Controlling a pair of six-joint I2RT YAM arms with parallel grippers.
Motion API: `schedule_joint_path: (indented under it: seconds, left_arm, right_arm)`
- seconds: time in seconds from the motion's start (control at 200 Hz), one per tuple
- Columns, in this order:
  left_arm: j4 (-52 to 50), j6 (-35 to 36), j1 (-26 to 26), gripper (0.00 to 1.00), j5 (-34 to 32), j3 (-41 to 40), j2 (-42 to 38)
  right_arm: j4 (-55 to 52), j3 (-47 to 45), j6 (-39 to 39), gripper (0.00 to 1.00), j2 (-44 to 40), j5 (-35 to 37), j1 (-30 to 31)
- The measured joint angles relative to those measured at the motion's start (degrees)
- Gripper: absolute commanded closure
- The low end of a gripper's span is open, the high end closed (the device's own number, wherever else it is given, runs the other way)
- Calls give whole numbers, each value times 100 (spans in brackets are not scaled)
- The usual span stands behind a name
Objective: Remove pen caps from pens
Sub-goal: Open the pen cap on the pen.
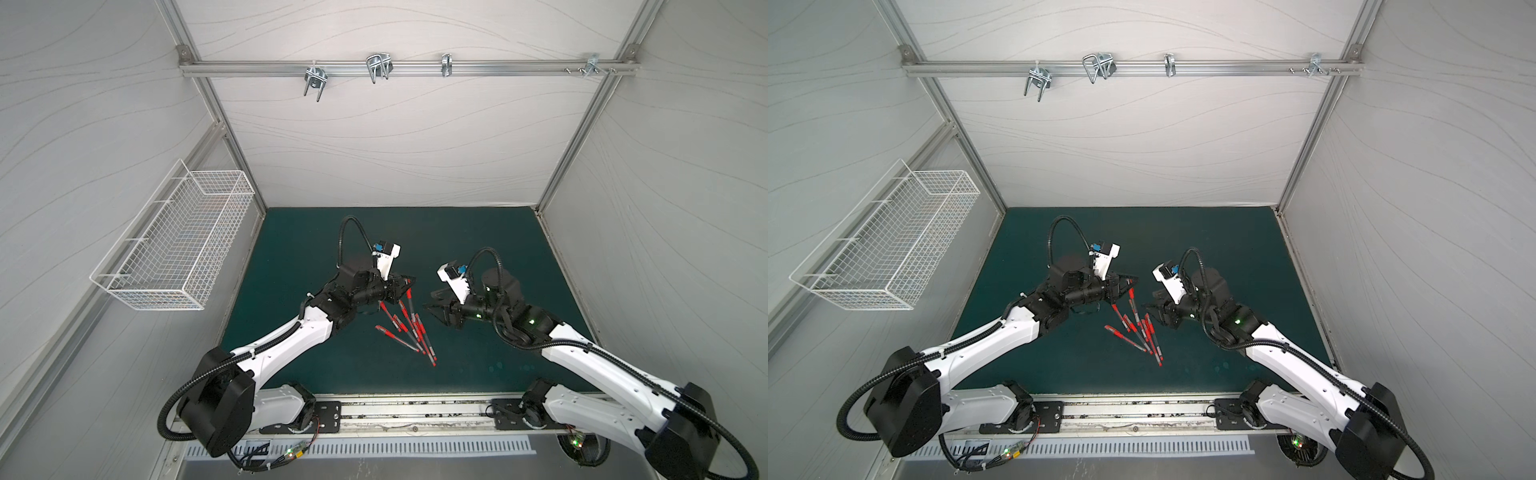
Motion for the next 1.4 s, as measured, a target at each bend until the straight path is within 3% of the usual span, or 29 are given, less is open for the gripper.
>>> schedule_joint_path:
  seconds: [0.355, 0.745, 0.87, 1.01, 1.055, 1.225, 1.4]
  left_arm:
    - [614, 48, -94, 100, 365, -142, -63]
    - [813, -87, -225, 100, 566, -144, -4]
    - [824, -92, -275, 100, 619, -144, 22]
    - [820, -92, -293, 100, 601, -144, 22]
    - [820, -94, -293, 100, 584, -144, 22]
    - [824, -103, -299, 80, 472, -157, -7]
    - [778, -118, -299, 79, 374, -192, -164]
  right_arm:
    - [892, -297, 323, 60, 551, -704, -2]
    - [1805, -546, 573, 75, 892, -831, -2]
    - [1991, -581, 623, 84, 911, -848, -2]
    - [2094, -603, 619, 100, 946, -892, -2]
    - [2124, -603, 616, 100, 977, -911, -2]
    - [2216, -603, 612, 100, 1038, -927, -2]
    - [2236, -603, 610, 100, 1082, -944, -2]
